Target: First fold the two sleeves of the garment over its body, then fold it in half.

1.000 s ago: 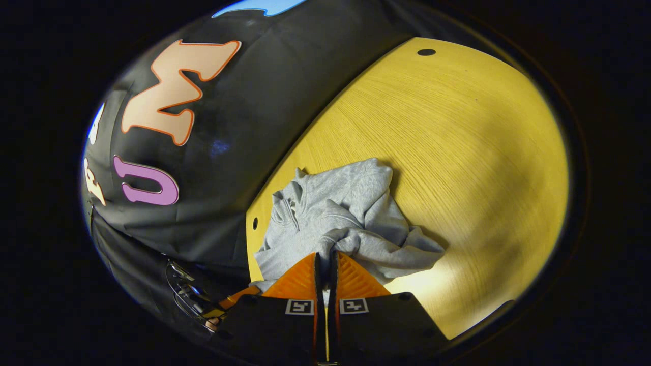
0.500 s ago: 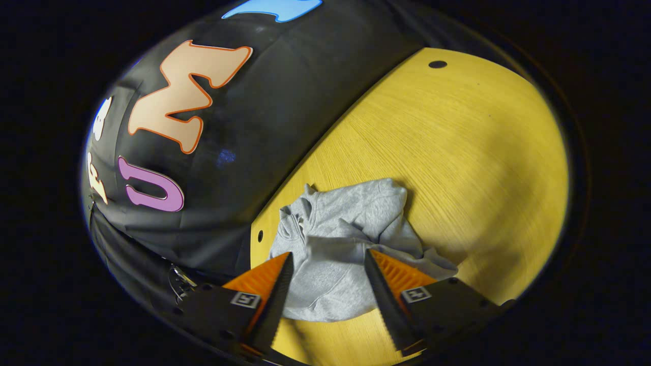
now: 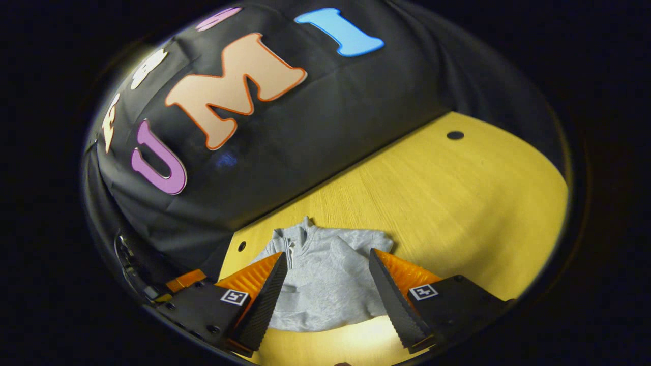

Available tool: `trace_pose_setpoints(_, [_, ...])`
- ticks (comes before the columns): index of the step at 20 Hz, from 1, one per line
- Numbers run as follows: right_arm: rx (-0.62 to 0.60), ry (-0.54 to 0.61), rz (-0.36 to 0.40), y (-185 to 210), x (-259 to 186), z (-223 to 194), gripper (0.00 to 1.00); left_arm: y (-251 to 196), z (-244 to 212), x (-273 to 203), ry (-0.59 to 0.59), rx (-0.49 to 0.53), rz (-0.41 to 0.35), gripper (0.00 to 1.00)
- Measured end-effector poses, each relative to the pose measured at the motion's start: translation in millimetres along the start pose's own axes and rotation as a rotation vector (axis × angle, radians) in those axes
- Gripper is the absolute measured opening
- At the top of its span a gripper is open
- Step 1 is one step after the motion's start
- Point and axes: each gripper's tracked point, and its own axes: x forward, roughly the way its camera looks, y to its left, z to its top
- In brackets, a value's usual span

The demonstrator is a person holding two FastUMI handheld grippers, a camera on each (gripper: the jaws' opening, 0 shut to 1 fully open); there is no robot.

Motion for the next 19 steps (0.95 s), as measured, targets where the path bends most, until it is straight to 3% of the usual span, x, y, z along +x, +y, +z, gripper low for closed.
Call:
trace_pose_setpoints(4, [-0.208, -0.194, -0.03, 16, -39, 47, 0.98, -11, 36, -33, -0.142, 0.098, 0.023, 0.95])
trace_pose_setpoints(8, [-0.405, -0.354, -0.047, 36, -75, 82, 0.98, -4, 69, -82, -0.292, 0.197, 0.112, 0.95])
trace_pose_setpoints(13, [-0.458, -0.465, -0.011, 63, -115, 94, 0.99, -4, 92, -136, -0.406, 0.255, 0.157, 0.95])
trace_pose_setpoints(15, [-0.487, -0.498, -0.029, 64, -120, 99, 0.96, -6, 100, -149, -0.446, 0.265, 0.165, 0.95])
trace_pose_setpoints(19, [-0.489, -0.495, -0.007, 74, -127, 93, 0.99, -13, 103, -161, -0.464, 0.289, 0.165, 0.95])
